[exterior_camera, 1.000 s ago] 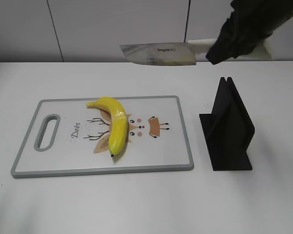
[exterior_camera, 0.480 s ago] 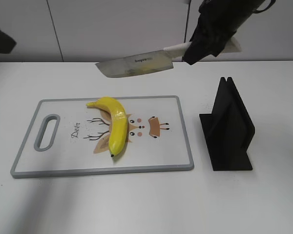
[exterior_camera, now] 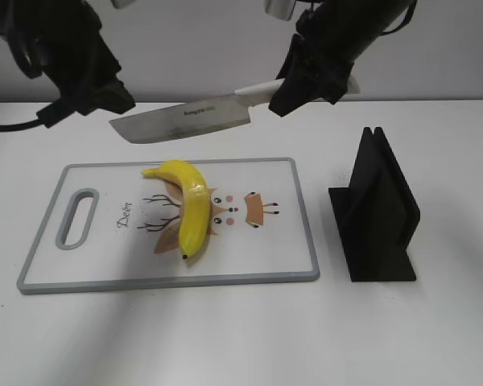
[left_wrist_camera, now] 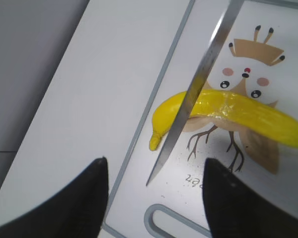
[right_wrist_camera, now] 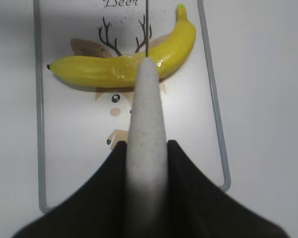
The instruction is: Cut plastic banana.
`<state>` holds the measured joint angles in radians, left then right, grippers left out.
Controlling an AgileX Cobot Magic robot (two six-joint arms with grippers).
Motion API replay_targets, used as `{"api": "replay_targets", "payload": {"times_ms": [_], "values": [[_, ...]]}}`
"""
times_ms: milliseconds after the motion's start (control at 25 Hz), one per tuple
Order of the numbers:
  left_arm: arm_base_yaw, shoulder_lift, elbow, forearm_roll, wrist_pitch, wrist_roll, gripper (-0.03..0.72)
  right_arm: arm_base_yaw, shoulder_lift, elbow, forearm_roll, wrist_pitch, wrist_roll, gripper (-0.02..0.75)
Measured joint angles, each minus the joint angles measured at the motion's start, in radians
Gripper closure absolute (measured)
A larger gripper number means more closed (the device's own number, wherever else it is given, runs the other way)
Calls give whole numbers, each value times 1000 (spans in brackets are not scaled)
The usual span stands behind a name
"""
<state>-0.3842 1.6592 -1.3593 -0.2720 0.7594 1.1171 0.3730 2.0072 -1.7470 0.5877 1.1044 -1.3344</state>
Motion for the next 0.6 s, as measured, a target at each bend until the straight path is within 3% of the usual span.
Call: {"api": "replay_targets", "payload": {"times_ms": [400, 520, 600], "values": [[0, 127, -10, 22, -20, 75, 146, 0, 28, -5, 30, 18, -44, 565], [0, 132, -10, 22, -27, 76, 244, 0, 52, -5, 39, 24, -54, 565], [0, 143, -10, 22, -23, 76, 357, 0, 57, -5, 59, 16, -73, 565]]}}
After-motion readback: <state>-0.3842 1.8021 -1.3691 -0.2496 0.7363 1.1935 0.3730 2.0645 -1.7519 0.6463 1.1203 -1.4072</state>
